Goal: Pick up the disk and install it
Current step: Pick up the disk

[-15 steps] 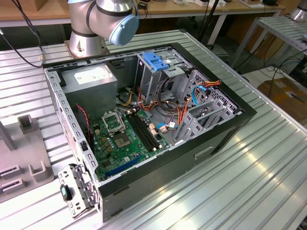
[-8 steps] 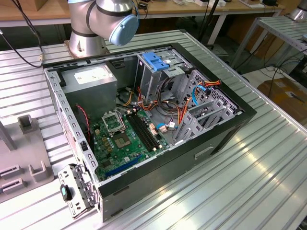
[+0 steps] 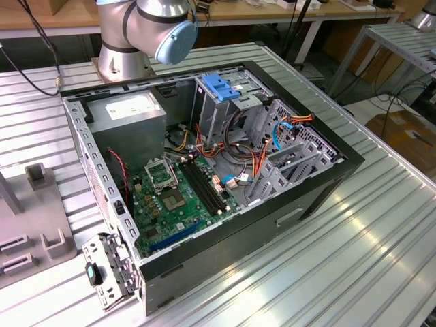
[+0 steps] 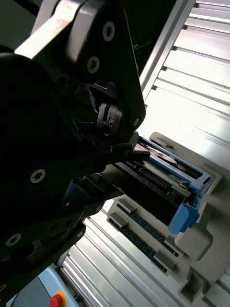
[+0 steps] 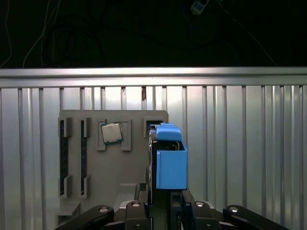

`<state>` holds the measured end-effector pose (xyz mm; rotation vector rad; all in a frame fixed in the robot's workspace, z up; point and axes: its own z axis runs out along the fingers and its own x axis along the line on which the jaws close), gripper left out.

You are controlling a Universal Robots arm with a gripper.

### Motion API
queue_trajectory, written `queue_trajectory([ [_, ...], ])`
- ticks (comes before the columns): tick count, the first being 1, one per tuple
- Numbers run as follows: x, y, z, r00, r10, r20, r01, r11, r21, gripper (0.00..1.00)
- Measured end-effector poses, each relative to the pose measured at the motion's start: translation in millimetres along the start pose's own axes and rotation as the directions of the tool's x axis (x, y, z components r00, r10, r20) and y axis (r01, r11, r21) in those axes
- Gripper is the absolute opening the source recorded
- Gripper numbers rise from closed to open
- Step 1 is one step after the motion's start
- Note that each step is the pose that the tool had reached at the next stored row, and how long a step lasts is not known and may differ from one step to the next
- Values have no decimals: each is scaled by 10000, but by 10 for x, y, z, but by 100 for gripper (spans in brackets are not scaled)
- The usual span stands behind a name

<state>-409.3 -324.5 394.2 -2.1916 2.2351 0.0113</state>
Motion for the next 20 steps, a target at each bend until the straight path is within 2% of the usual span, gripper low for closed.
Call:
queue_trajectory([
  [10,-3,0,-209,10000,0,1,0,10000,2,35],
  [16,-4,0,-307,10000,0,1,0,10000,2,35],
  [17,-4,-1,-340,10000,0,1,0,10000,1,35],
  [20,-5,-1,-368,10000,0,1,0,10000,2,35],
])
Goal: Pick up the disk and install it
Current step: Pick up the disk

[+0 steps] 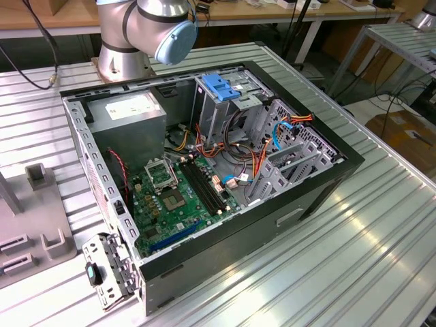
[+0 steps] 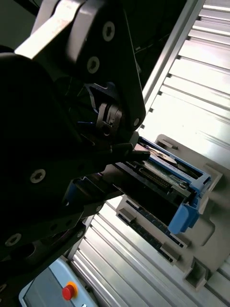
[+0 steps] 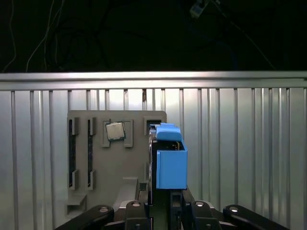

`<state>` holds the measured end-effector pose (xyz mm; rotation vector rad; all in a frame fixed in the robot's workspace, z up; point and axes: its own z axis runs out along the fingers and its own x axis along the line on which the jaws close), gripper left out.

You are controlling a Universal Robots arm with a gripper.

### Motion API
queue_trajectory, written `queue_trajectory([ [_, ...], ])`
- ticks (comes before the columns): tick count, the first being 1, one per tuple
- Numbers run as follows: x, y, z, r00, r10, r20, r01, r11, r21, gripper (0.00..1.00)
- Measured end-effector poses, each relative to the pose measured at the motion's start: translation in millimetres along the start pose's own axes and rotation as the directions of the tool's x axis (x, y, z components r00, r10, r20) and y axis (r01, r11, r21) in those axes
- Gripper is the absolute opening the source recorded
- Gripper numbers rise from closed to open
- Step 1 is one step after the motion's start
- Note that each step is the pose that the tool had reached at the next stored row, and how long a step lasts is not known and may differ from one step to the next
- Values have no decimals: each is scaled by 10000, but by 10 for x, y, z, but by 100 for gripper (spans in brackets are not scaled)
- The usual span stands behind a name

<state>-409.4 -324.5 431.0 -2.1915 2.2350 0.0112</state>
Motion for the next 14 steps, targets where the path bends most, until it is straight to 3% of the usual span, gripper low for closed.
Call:
queue_trajectory([
  [14,-1,0,-49,10000,0,-2,0,10000,-4,35],
])
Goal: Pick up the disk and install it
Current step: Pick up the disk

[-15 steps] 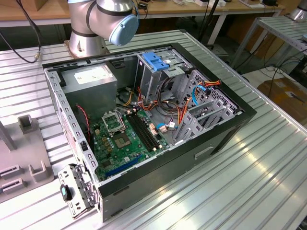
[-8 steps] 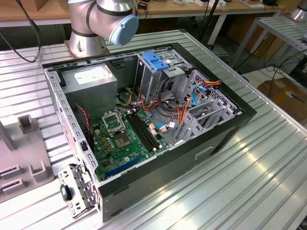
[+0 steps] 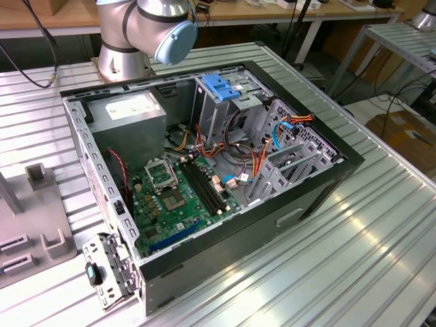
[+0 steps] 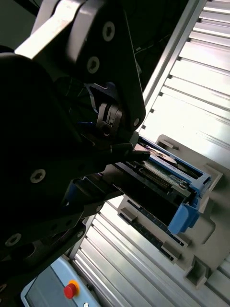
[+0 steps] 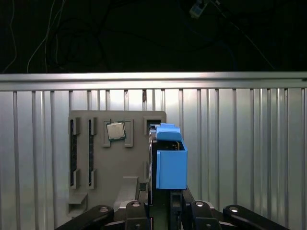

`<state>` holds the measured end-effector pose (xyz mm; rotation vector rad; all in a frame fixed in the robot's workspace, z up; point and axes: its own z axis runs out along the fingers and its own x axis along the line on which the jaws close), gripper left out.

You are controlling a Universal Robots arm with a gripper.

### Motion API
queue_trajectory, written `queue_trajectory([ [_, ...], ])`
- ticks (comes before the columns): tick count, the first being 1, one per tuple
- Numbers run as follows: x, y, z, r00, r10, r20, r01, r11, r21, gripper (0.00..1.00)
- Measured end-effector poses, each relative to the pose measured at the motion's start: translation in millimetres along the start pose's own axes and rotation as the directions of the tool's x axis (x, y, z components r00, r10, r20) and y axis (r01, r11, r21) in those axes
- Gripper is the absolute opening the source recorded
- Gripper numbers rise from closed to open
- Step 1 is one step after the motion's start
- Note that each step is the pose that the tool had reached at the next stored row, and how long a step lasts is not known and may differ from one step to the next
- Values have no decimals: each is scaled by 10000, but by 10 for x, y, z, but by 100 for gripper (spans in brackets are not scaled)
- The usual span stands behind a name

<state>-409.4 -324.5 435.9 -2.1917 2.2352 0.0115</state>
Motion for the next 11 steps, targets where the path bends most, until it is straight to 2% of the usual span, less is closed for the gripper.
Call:
queue_trajectory([
  [11,-1,-1,-44,10000,0,1,0,10000,4,35],
])
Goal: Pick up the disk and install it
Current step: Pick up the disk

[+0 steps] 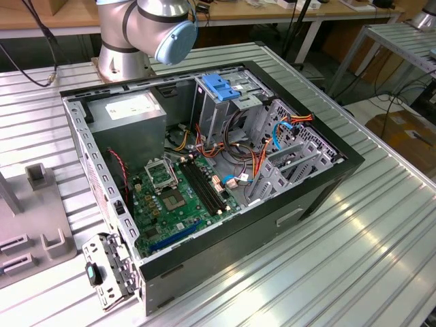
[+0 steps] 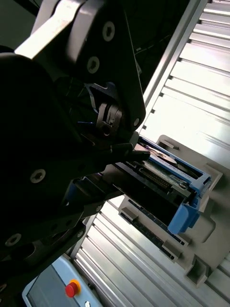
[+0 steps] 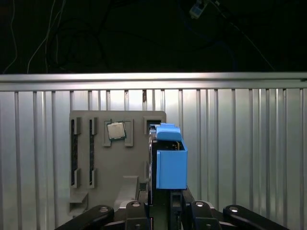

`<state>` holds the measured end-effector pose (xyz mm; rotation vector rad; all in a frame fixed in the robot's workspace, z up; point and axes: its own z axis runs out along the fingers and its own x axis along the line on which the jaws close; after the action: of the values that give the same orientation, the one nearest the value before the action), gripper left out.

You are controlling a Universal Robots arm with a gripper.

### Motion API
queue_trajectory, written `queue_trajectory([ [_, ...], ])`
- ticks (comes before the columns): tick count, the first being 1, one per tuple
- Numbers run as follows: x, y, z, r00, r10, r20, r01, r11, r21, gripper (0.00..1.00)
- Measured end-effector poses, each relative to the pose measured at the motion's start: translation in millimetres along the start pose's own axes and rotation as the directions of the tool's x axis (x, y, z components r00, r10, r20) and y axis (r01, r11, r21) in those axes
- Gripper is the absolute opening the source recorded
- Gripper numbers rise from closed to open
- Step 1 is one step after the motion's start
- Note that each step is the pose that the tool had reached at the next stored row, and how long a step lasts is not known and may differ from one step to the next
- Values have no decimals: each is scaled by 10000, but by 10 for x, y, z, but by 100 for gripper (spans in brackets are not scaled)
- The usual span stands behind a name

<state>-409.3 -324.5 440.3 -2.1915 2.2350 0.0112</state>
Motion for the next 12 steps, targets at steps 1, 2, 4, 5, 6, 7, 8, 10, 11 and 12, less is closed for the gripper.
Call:
queue_trajectory([
  [1,0,0,0,10000,0,0,0,10000,0,35],
  [2,0,0,-2,10000,0,-5,0,10000,-1,35],
  [4,0,0,-1,10000,0,-7,0,10000,0,35],
  [5,0,0,-1,10000,0,-7,0,10000,0,35],
  [6,0,0,-1,10000,0,-7,0,10000,0,35],
  [7,0,0,-1,10000,0,-7,0,10000,0,35],
  [8,0,0,-1,10000,0,-7,0,10000,0,35],
  [10,0,0,-1,10000,0,-8,0,10000,0,35],
  [11,0,0,-1,10000,0,-8,0,10000,0,35],
  [12,0,0,-1,10000,0,-8,0,10000,0,35],
])
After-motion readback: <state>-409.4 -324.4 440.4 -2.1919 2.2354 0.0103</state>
